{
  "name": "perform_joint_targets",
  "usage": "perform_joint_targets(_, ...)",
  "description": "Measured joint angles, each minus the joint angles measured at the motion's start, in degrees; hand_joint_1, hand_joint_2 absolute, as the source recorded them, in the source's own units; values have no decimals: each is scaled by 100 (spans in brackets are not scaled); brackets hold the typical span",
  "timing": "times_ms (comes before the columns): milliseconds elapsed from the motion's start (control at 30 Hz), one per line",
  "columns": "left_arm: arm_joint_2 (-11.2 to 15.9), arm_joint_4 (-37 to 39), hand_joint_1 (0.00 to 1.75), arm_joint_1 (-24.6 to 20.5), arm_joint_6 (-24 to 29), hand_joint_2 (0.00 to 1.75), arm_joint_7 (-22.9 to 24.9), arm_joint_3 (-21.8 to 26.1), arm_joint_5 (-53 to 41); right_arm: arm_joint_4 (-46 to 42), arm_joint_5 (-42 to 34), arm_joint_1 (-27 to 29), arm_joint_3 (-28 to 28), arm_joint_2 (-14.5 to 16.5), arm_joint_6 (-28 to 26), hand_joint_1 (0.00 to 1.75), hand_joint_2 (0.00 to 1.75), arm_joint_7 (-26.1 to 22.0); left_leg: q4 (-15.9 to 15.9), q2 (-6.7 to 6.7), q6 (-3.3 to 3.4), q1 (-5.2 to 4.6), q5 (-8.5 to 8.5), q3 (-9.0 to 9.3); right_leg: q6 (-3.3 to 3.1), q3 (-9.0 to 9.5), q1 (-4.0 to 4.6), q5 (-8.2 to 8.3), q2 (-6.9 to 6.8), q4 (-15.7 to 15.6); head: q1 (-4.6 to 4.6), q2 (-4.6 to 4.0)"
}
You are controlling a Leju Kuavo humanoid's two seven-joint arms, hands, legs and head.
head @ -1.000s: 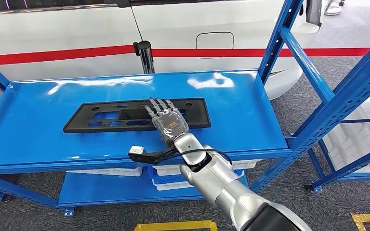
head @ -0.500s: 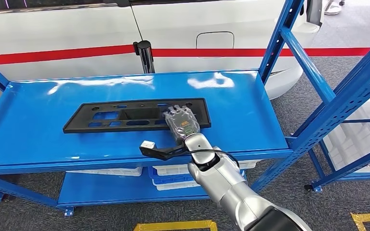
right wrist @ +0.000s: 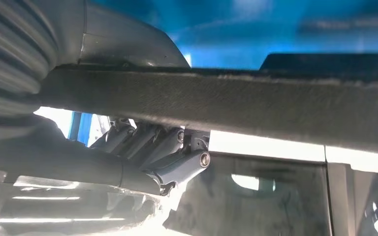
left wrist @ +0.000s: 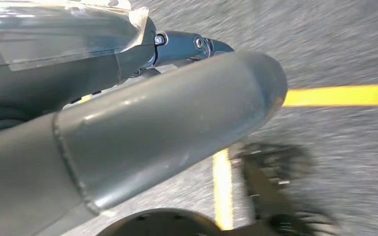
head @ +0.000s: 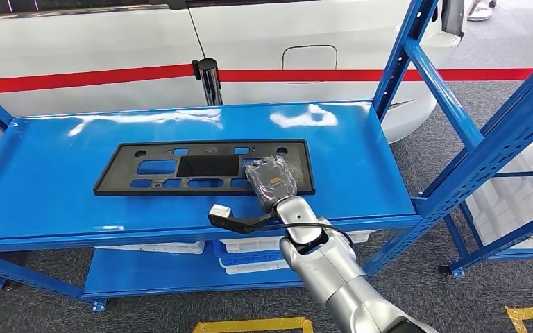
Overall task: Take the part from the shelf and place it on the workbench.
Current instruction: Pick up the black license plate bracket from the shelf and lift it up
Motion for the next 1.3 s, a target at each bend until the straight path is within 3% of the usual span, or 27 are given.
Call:
perform_joint_targets(200, 33, -118, 0, -8, -49, 0, -1087, 149, 105, -1242, 159, 68, 11, -262, 178, 175, 175, -152, 0, -1, 0, 0, 0, -4, 0, -3, 0, 0, 0, 0, -1, -1)
perform_joint_targets(400, 40, -166, 0, -10, -307, 0, -1368, 373, 240, -2374, 128, -86, 15, -515, 184, 175, 175, -224, 1, 0, 0, -1, 0, -4, 0, -4, 0, 0, 1, 0, -1, 0)
perform_joint_targets(533, 47, -166, 0, -6, -277, 175, -1409, 431, 93, -3082, 150, -326, -6, -762, -131, 175, 175, -169, 1, -4, 1, -4, 0, -10, 0, -5, 0, 0, 0, 0, 0, 0)
perform_joint_targets(833, 83, -166, 0, -10, -106, 175, -1528, 380, -413, -4202, -97, -590, -137, -1367, -672, 175, 175, -381, 2, 2, 11, -6, -8, -7, 1, -5, -2, 0, 1, -1, 0, 0)
perform_joint_targets(1300, 124, -166, 0, -16, -133, 175, -1159, 408, -339, -4345, -609, -380, -138, -1686, -950, 175, 175, -381, 1, 2, 13, -3, -9, -7, 1, -5, -2, 0, 1, -1, -1, 0)
